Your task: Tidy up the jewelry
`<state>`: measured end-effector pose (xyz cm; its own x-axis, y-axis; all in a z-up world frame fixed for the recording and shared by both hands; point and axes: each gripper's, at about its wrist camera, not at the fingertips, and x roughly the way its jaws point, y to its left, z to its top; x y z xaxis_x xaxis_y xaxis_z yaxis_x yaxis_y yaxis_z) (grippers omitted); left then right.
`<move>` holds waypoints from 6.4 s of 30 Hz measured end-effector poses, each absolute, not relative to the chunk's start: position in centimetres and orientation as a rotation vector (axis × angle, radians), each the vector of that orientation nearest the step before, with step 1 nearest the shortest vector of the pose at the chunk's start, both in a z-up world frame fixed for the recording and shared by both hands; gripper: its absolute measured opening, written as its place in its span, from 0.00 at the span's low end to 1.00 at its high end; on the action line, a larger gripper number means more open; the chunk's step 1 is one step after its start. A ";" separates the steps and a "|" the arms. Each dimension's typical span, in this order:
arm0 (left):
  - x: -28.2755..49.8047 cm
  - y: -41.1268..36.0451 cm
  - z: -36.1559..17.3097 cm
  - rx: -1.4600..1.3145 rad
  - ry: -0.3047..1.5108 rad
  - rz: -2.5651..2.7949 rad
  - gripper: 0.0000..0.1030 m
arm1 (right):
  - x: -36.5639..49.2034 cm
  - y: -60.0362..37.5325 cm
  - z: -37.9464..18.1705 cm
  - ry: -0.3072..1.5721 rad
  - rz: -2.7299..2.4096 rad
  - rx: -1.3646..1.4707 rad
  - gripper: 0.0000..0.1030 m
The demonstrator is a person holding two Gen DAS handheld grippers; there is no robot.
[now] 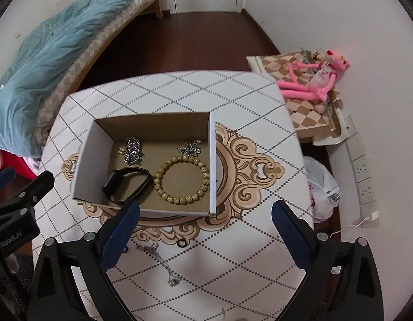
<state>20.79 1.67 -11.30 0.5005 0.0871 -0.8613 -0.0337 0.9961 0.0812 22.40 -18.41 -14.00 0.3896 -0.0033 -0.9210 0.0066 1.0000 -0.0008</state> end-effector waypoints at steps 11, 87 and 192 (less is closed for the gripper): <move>15.2 1.4 -6.1 0.013 0.935 0.065 0.98 | 16.6 -19.1 -7.0 0.997 -0.072 -0.013 0.97; 15.1 -6.0 -22.8 0.035 1.155 -0.029 0.25 | 10.5 -25.3 -22.9 1.088 -0.101 0.247 0.09; 23.0 0.1 -11.3 -0.023 1.141 0.046 0.98 | 23.8 -21.0 -12.9 1.179 -0.041 0.009 0.97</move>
